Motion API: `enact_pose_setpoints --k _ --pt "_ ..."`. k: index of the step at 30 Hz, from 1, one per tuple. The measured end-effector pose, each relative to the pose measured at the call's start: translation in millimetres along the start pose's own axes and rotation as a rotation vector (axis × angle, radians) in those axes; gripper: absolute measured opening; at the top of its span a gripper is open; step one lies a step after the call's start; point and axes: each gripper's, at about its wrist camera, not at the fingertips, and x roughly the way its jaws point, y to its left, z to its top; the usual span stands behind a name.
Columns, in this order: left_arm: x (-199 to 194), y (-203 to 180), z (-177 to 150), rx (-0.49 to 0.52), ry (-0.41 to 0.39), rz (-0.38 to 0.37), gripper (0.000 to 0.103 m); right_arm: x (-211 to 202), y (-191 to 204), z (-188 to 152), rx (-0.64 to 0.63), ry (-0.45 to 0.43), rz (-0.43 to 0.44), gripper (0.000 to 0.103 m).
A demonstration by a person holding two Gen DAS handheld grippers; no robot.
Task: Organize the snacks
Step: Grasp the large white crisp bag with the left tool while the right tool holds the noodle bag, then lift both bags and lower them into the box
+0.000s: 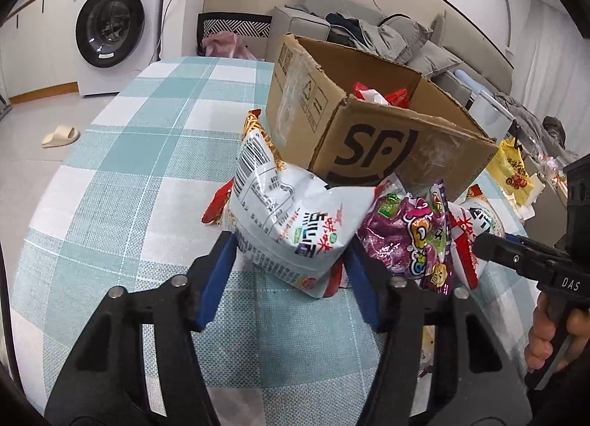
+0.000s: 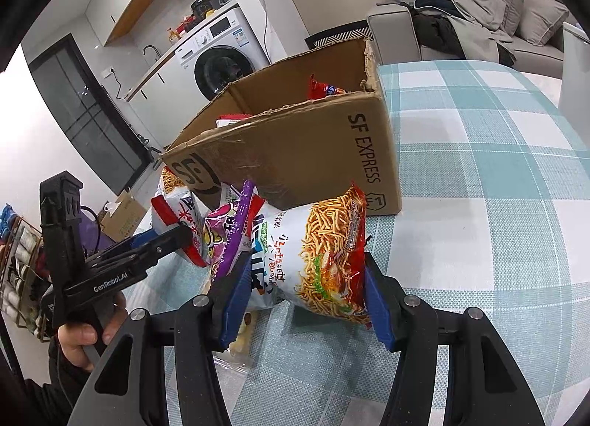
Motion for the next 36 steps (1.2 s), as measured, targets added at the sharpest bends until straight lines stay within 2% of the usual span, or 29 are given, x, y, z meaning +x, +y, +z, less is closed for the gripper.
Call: enact_pose_setpoints --k 4,8,20,36 --pt "0.0 5.1 0.1 -0.003 -0.002 -0.012 0.045 0.4 0.5 -0.6 -0.003 0.002 -0.001 0.057" --pt "-5.7 5.8 -2.0 0.007 -0.020 -0.030 0.043 -0.9 0.9 0.5 -0.003 -0.003 0.002 0.057" --pt "-39.7 -1.3 1.6 0.026 -0.103 -0.057 0.043 -12.8 5.8 6.6 -0.017 -0.039 0.015 0.057" --pt "-102.0 -30.3 19.5 0.064 -0.214 -0.071 0.043 -57.4 31.1 17.1 -0.072 -0.153 0.043 0.057"
